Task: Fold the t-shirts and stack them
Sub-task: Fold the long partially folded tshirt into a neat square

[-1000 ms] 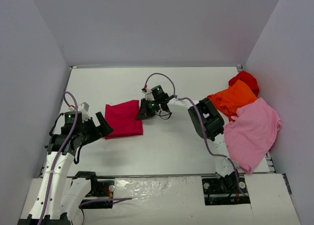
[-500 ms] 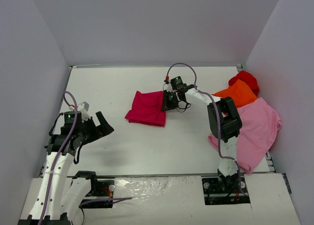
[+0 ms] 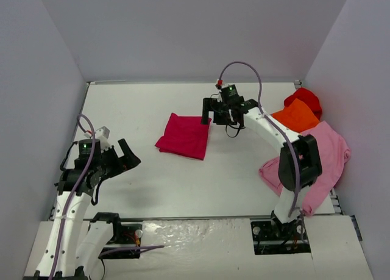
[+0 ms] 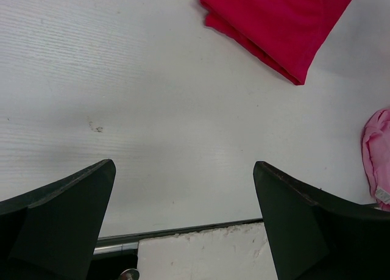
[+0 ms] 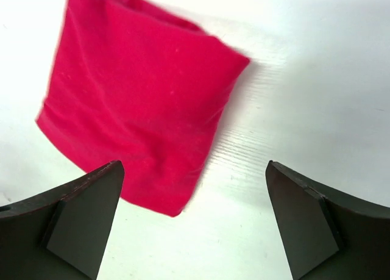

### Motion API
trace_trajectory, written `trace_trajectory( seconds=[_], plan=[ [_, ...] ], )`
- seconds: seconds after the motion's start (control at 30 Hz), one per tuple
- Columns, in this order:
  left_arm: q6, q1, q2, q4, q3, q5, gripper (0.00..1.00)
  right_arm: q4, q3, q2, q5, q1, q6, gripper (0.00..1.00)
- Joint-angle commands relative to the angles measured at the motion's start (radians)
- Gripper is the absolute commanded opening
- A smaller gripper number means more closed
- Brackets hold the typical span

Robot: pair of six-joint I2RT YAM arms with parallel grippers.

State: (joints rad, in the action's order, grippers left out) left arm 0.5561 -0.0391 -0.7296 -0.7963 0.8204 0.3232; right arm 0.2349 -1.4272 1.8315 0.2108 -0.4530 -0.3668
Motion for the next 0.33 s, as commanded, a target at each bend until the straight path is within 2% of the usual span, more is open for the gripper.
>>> trace_trajectory(
  seconds=[0.0, 0.3],
  plan=[
    [-0.021, -0.002, 0.030, 0.009, 0.063, -0.027, 0.97, 0.013, -0.032, -0.193, -0.171, -0.003, -0.052, 1.00],
    [-0.047, -0.001, -0.001, 0.006, 0.155, -0.056, 0.97, 0.013, -0.016, -0.312, -0.203, -0.007, -0.011, 1.00]
  ],
)
